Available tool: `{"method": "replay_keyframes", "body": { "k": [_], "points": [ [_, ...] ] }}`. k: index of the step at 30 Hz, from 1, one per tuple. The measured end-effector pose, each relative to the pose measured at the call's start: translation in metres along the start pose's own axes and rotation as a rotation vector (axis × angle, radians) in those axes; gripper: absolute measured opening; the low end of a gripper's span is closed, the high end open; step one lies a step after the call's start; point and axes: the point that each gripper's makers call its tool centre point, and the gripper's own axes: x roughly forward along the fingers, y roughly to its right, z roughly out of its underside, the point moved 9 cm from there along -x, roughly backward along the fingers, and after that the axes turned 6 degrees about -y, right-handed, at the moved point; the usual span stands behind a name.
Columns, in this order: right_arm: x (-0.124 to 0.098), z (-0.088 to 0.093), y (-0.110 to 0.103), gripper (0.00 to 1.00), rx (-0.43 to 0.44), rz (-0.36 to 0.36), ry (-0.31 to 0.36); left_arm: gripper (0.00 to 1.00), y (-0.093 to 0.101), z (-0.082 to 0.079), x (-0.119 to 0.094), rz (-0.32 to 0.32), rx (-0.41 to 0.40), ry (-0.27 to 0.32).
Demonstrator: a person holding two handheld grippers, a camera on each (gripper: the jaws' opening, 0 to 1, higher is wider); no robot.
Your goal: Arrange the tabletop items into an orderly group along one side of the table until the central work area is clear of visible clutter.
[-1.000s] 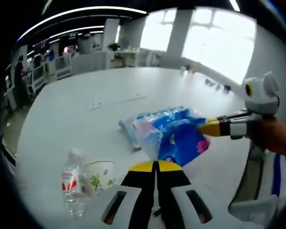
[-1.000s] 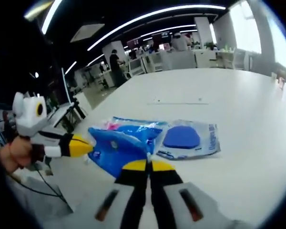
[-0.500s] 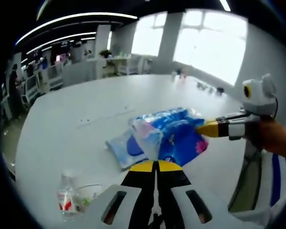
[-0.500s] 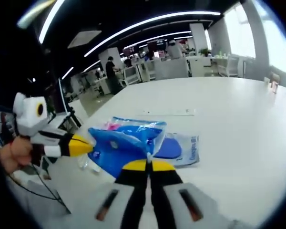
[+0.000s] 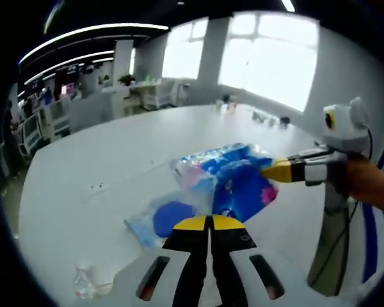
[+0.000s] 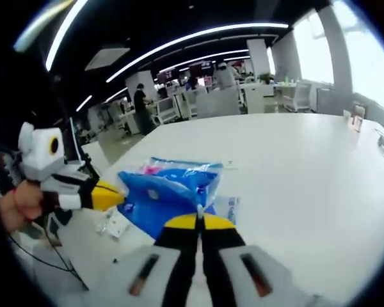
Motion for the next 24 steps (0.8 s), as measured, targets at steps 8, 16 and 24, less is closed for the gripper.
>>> {"method": "replay_keyframes", "body": {
  "k": [8, 16, 24],
  "points": [
    [-0.007, -0.006, 0.025, 0.0, 0.002, 0.037, 0.012, 0.0, 0.013, -0.016, 0.022, 0.027, 0.024, -0.004],
    [-0.013, -0.013, 0.048, 0.0, -0.019, 0.063, 0.008, 0.0, 0.028, -0.025, 0.049, 0.053, 0.024, -0.01],
    [-0.012, -0.011, 0.079, 0.0, -0.019, 0.087, -0.006, 0.0, 0.039, -0.032, 0.079, 0.067, 0.022, -0.016]
  ]
}}
